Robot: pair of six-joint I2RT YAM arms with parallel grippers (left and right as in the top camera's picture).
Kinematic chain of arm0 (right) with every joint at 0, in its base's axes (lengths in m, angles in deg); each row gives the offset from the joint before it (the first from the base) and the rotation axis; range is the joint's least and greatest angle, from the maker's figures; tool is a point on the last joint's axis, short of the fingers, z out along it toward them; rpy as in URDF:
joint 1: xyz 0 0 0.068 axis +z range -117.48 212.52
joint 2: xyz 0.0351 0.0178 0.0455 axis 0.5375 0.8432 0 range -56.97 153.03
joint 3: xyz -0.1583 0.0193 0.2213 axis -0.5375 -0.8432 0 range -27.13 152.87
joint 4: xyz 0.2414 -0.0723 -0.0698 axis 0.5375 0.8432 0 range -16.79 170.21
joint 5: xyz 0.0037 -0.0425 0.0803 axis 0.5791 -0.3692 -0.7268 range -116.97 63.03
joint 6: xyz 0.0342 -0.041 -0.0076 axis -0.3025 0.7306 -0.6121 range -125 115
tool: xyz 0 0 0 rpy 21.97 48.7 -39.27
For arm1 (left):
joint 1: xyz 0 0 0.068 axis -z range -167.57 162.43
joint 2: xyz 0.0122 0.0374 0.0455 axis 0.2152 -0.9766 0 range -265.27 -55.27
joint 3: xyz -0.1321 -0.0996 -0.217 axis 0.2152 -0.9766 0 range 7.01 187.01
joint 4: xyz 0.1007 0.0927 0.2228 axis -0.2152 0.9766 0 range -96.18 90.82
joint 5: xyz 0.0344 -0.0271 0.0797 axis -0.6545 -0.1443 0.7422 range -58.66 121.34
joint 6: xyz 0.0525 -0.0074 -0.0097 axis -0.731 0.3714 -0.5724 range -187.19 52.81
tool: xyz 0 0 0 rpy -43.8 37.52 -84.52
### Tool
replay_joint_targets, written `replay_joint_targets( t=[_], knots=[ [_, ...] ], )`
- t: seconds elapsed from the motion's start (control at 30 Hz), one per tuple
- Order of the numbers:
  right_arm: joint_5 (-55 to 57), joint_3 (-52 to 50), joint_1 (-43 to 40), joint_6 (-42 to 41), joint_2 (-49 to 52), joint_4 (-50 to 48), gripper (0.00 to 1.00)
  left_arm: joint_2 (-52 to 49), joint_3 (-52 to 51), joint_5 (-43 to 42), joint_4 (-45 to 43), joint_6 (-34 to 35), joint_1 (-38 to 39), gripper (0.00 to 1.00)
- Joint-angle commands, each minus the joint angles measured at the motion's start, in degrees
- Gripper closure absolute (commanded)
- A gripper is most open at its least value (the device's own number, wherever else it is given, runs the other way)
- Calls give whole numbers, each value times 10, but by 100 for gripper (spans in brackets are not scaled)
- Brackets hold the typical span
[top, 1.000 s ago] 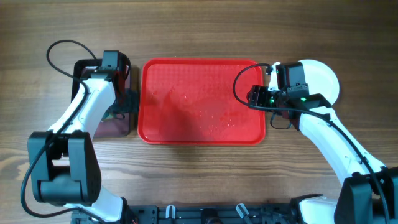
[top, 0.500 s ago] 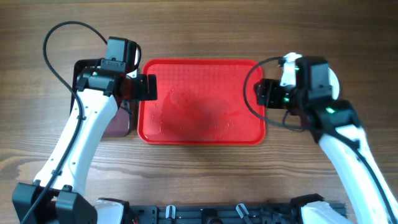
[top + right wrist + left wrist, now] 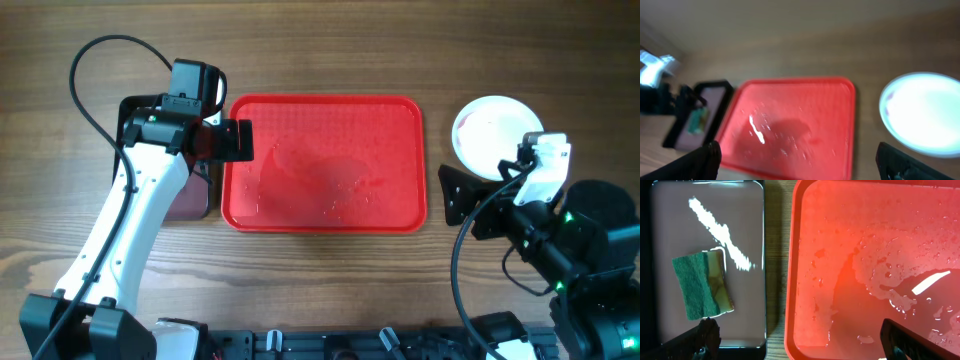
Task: Clean dirty plates on tray and stack at the side
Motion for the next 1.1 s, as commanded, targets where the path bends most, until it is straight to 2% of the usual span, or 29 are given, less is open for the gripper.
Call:
replay_joint_targets(
  t=[0.0, 0.13, 0.23, 0.37, 0.6, 0.73, 0.87, 0.97, 1.07],
  knots=[
    [43, 9, 2, 2, 1, 44, 0, 3, 7, -7, 0, 5, 2, 0],
    [71, 7, 2, 5, 1, 9, 0, 3, 7, -7, 0, 5, 2, 0],
    [80, -52, 5, 19, -27, -121, 0, 3, 7, -7, 0, 5, 2, 0],
    [70, -223, 1, 36, -136, -334, 0, 3, 7, -7, 0, 5, 2, 0],
    [19, -482, -40, 27, -338, -458, 0, 3, 7, -7, 0, 5, 2, 0],
    [19, -575, -40, 26, -395, -544, 0, 3, 7, -7, 0, 5, 2, 0],
    [24, -620, -40, 27, -407, -588, 0, 3, 7, -7, 0, 5, 2, 0],
    [23, -622, -40, 14, -407, -520, 0, 3, 7, -7, 0, 5, 2, 0],
    [19, -622, -40, 12, -404, -525, 0, 3, 7, -7, 0, 5, 2, 0]
  ],
)
